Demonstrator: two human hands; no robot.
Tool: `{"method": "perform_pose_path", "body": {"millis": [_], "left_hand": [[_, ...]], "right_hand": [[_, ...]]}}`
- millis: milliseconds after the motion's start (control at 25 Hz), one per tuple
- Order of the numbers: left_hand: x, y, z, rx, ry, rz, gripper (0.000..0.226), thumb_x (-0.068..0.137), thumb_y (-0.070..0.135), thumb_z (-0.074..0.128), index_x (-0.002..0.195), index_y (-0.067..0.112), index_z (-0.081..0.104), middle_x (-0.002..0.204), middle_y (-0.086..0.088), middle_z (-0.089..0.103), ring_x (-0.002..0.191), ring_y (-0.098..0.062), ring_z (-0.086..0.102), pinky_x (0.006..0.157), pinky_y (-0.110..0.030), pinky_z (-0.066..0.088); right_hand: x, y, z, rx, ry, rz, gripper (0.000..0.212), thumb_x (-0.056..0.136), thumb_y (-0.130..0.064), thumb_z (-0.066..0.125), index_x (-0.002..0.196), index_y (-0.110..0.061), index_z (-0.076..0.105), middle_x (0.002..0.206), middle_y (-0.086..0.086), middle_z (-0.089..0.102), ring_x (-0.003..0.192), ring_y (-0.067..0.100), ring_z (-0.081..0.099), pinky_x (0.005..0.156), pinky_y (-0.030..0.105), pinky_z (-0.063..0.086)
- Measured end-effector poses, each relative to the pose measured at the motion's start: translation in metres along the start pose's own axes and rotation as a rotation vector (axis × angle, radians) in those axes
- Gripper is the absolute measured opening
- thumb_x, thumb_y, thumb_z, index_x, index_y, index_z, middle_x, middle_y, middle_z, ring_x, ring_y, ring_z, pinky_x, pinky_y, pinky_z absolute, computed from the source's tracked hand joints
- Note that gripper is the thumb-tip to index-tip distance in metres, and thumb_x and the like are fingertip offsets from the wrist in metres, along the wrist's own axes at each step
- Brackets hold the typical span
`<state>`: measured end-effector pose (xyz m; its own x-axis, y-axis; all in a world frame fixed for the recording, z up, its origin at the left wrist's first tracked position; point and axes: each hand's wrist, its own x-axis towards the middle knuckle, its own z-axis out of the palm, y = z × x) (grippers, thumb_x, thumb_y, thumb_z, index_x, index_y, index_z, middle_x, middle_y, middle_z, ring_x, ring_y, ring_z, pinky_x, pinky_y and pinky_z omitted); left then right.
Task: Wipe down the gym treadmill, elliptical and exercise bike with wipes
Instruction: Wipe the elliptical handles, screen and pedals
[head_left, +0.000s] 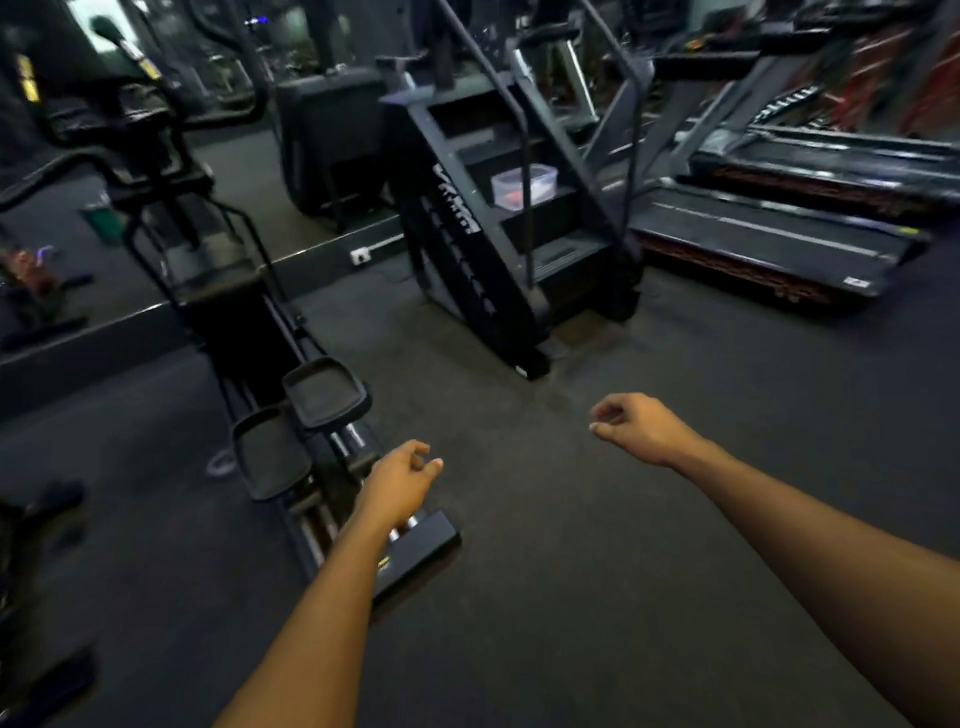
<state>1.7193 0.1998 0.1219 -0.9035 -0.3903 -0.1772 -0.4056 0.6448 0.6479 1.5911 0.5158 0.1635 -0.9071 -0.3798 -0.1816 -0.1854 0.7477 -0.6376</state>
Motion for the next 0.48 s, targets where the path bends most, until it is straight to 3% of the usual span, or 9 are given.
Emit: {"method": "perform_pose_path", "body": {"millis": [240, 480], "left_hand": [[0.146, 0.098, 0.032, 0.094, -0.026, 0.156, 0.038, 0.094, 0.041, 0.067, 0.124, 0.018, 0.066, 0.115, -0.006, 0.071, 0.111, -0.027, 0.066, 0.096, -0.04, 0.052], [0.285, 0.171, 0.051, 0.135, -0.097, 0.245, 0.044, 0.097, 0.048, 0.061, 0.134, 0.024, 0.059, 0.127, -0.001, 0.064, 0.114, -0.022, 0.062, 0.094, -0.042, 0.054]], "right_hand": [[0.08, 0.039, -0.079, 0.041, 0.116, 0.074, 0.033, 0.093, -0.038, 0.068, 0.12, -0.019, 0.067, 0.117, -0.003, 0.068, 0.109, 0.016, 0.064, 0.098, 0.038, 0.052], [0.198, 0.046, -0.134, 0.045, 0.178, 0.149, 0.032, 0.093, -0.039, 0.068, 0.119, -0.02, 0.066, 0.112, -0.005, 0.067, 0.107, 0.015, 0.064, 0.095, 0.035, 0.052]]}}
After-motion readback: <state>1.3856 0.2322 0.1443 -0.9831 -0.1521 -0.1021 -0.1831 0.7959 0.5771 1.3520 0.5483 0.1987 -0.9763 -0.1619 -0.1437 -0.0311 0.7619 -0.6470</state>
